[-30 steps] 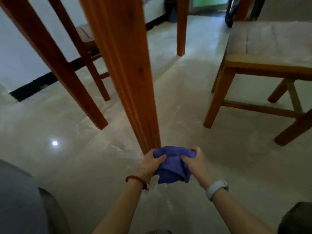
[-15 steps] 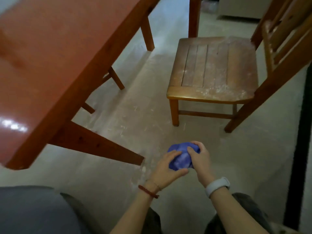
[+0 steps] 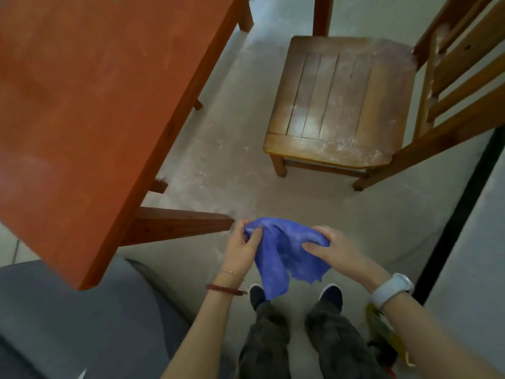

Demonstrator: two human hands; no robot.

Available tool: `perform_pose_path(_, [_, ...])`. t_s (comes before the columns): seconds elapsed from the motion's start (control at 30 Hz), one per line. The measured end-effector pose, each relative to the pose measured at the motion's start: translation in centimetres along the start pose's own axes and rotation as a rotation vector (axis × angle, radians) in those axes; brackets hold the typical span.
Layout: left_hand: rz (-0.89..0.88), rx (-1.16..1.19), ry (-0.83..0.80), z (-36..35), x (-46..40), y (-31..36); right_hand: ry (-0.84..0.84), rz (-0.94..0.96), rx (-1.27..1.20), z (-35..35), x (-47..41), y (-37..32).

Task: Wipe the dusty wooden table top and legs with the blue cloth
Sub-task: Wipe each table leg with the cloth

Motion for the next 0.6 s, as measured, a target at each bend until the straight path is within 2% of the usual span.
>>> perform_pose_path(0.07, [0.104, 0.049, 0.105, 0.4, -2.2, -1.4, -0.033, -0.002, 0.070, 0.1, -1.7, -0.1])
perform_pose_path(0.13, [0.218, 0.058, 0.139, 0.6, -3.9, -2.7, -0.027, -0.019, 0.058, -0.1, -3.5, -0.1])
perform_pose_path(0.2, [0.206, 0.024, 0.075, 0.7, -4.7, -3.4, 0.034, -0.062, 0.002, -0.7, -5.2, 0.2])
perform_pose_path(0.3, [0.107, -0.058, -0.103, 0.6, -5.0, -5.0, 0.085, -0.119, 0.006, -2.5, -7.8, 1.2])
perform_pose_path(0.43, [0.004, -0.254, -0.351, -0.2, -5.5, -7.6, -0.047, -0.122, 0.175, -5.5, -10.7, 1.7])
perform_pose_path(0.5, [0.044, -0.188, -0.374, -0.5, -6.2, -8.4, -0.090, -0.065, 0.134, -6.5, -11.8, 1.3])
perform_pose_path(0.6, [0.151, -0.018, -0.278, -0.1, -7.6, -9.0, -0.035, 0.027, 0.080, -6.9, -13.3, 1.1])
Point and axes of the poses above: each hand's wrist, its own x-axis away from the middle knuckle, its own z-axis out of the back of the hand, y = z × x, the point moved 2 cm from there along -x, towards the middle knuckle, and after that the axes turned 2 degrees about -z, right-handed, at the moved point
